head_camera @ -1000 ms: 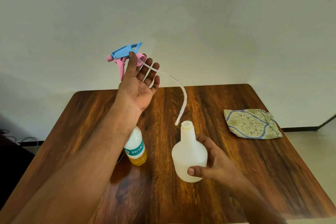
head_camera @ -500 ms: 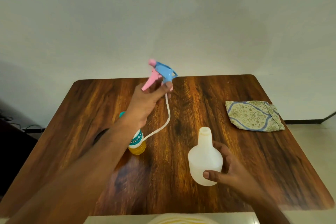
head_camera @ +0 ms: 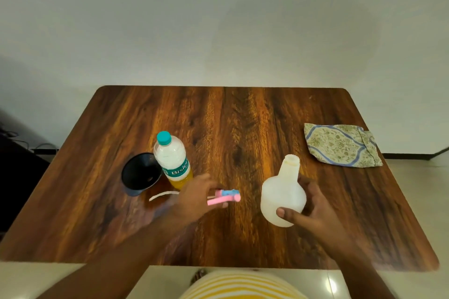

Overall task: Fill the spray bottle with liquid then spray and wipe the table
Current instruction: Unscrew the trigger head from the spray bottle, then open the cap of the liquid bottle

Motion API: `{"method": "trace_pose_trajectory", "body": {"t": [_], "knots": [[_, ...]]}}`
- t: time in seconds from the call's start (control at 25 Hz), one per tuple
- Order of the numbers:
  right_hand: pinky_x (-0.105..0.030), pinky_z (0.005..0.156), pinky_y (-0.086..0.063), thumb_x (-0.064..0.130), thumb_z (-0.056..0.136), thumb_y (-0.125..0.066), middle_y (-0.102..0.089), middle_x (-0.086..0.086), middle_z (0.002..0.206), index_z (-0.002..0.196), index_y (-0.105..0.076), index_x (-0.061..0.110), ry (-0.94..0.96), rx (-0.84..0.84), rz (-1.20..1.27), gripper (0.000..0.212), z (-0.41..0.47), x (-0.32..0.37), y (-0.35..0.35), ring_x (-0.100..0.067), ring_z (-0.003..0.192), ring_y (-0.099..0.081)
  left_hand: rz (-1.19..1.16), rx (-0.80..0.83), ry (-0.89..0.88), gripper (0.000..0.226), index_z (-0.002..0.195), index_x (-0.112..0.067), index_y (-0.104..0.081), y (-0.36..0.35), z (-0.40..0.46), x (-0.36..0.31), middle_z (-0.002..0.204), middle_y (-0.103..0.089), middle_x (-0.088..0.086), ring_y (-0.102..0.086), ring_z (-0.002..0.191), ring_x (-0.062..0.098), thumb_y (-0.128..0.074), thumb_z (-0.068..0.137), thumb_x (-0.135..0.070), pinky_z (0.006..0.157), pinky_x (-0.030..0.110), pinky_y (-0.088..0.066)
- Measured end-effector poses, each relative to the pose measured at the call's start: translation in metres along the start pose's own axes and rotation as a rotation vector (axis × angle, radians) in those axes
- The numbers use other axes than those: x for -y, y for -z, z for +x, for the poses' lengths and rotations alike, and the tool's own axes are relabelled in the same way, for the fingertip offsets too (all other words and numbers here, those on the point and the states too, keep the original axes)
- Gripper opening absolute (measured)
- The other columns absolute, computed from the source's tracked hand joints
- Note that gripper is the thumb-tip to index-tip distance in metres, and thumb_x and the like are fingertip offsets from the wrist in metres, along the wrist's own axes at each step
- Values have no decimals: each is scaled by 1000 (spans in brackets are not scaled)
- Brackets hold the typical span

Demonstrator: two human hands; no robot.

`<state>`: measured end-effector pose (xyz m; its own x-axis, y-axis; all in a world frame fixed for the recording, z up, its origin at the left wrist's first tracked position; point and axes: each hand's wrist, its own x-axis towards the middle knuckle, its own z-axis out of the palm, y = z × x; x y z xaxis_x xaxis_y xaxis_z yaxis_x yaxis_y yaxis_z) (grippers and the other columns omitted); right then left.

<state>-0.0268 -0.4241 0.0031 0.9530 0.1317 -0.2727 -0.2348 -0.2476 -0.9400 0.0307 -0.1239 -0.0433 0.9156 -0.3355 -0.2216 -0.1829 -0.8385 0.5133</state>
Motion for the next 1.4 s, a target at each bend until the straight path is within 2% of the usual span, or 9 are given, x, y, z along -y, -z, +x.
{"method": "trace_pose_trajectory", "body": {"t": [0.08, 0.16, 0.28, 0.4, 0.6, 0.72, 1.16, 1.28, 1.4], "knots": [[-33, 84, -59, 56, 51, -85, -55, 16, 125, 130, -38, 46, 1, -14, -43, 92, 3, -5, -8, -14, 113, -58, 179, -28, 38, 42, 121, -30, -67, -25, -13, 25, 116, -59, -7, -55, 103, 11, -76, 82, -40, 85, 30, -50], [-33, 84, -59, 59, 51, -85, -53, 15, 128, 131, -37, 44, -4, -27, -81, 94, 7, -11, -18, -14, 113, -57, 314, -48, 77, 42, 117, -32, -69, -44, -24, 48, 115, -60, -6, -56, 106, 14, -80, 77, -37, 86, 29, -45], [-23, 78, -58, 56, 52, -85, -52, 14, 128, 133, -35, 42, -33, -35, -86, 95, 15, -21, -35, -13, 113, -56, 415, -76, 102, 39, 106, -35, -72, -56, -35, 72, 102, -62, -8, -58, 95, 13, -80, 72, -51, 77, 27, -44], [-29, 88, -55, 53, 55, -86, -51, 11, 129, 134, -35, 38, -67, -53, -189, 95, 28, -40, -51, -14, 117, -53, 447, -58, 135, 43, 110, -34, -69, -63, -40, 84, 107, -62, -6, -57, 100, 15, -75, 74, -57, 82, 32, -45], [-38, 99, -51, 47, 59, -86, -48, 9, 130, 138, -34, 31, -71, -87, -390, 96, 50, -67, -73, -13, 119, -48, 466, -1, 157, 45, 126, -33, -59, -70, -42, 91, 127, -56, -3, -50, 119, 18, -65, 86, -53, 98, 36, -39], [-43, 102, -49, 47, 60, -86, -47, 7, 132, 139, -33, 29, -84, -94, -463, 97, 59, -74, -83, -12, 119, -46, 466, 8, 157, 47, 130, -33, -56, -73, -43, 96, 130, -54, -2, -48, 121, 18, -62, 88, -52, 100, 37, -38], [-47, 109, -41, 29, 67, -87, -45, 2, 139, 143, -30, 26, -82, -66, -468, 95, 67, -77, -97, -15, 126, -42, 407, 58, 240, 57, 142, -33, -44, -75, -45, 95, 145, -46, 0, -41, 135, 20, -61, 90, -50, 111, 41, -34], [-48, 109, -40, 30, 68, -86, -44, 2, 140, 145, -29, 26, -102, -65, -464, 97, 69, -79, -99, -18, 129, -42, 327, -34, 256, 54, 137, -30, -51, -75, -53, 94, 140, -51, 0, -47, 131, 21, -64, 88, -50, 108, 41, -39], [-49, 111, -37, 29, 67, -87, -41, 0, 144, 149, -25, 25, -110, -55, -448, 102, 69, -80, -100, -21, 132, -40, 179, -214, 260, 44, 123, -26, -63, -73, -67, 91, 122, -61, -2, -56, 110, 15, -66, 85, -48, 88, 30, -47]]}}
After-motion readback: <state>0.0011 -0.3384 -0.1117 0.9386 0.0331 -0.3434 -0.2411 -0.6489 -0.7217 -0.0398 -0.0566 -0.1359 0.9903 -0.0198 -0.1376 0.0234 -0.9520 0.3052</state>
